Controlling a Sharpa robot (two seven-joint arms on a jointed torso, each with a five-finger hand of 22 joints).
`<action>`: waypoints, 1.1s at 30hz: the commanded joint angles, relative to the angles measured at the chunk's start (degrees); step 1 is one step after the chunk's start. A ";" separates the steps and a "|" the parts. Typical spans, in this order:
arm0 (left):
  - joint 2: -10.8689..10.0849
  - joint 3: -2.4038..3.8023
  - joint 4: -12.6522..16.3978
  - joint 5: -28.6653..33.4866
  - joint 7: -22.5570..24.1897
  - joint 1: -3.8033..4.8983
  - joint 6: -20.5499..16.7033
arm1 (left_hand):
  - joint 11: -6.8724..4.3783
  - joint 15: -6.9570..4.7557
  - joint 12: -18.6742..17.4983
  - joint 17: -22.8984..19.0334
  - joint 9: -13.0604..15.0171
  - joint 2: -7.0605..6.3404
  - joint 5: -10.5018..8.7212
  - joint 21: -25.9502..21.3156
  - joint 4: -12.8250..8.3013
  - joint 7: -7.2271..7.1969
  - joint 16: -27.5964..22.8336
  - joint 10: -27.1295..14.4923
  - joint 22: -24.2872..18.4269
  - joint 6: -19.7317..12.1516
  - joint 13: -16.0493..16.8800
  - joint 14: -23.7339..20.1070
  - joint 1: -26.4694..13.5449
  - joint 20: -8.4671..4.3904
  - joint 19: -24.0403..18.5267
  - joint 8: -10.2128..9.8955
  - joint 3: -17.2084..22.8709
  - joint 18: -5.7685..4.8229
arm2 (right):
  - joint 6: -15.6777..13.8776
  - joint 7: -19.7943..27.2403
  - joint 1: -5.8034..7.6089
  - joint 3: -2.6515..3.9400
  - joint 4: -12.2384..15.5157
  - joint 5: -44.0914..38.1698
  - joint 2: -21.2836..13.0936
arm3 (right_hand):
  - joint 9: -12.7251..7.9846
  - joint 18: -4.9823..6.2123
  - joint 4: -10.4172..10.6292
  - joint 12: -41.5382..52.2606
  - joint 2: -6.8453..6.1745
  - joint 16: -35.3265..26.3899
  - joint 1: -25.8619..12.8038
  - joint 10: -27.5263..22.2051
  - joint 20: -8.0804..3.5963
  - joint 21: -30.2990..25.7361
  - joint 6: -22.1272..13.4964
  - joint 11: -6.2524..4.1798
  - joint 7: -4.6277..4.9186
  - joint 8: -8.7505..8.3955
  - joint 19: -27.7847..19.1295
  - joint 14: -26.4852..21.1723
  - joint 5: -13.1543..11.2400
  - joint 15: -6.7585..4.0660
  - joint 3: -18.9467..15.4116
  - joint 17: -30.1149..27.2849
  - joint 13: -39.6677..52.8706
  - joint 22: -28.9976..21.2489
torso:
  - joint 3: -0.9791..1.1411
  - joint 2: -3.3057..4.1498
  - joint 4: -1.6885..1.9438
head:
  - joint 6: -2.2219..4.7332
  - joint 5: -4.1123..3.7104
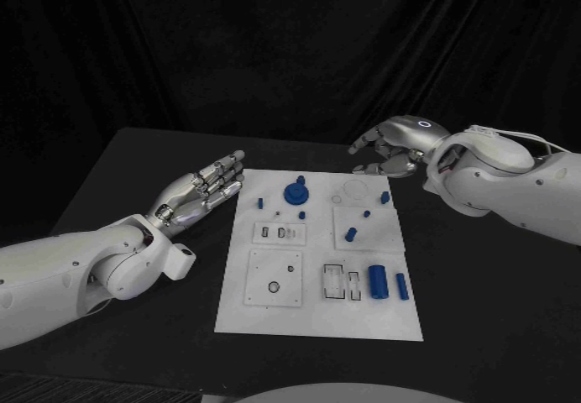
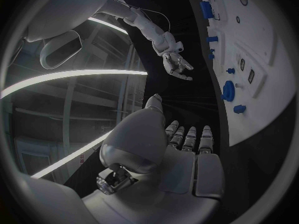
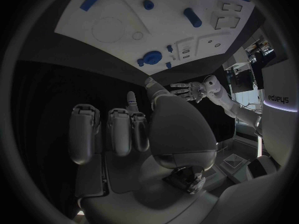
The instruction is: Assemble the parts on the task board
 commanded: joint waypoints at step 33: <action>0.73 0.03 -0.47 0.23 5.85 -0.63 1.29 | 0.44 -0.02 -0.20 -0.07 0.09 -0.02 0.47 -0.34 -0.22 0.38 -0.21 0.01 -0.10 -0.20 -0.06 -0.02 0.95 0.52 0.07 0.04 0.66 0.82 | -0.07 -4.97 -6.62 -0.04 -3.30 -1.49 -5.22 | 0.15 -0.85 6.73 0.20 -3.54 0.16 6.64 5.99 0.81 0.13 1.71 1.17 2.26 -0.24 3.18 4.29 4.57 1.12 -1.17 5.10 15.07 12.55 | 0.14 -0.23 -0.67 | -0.84 0.25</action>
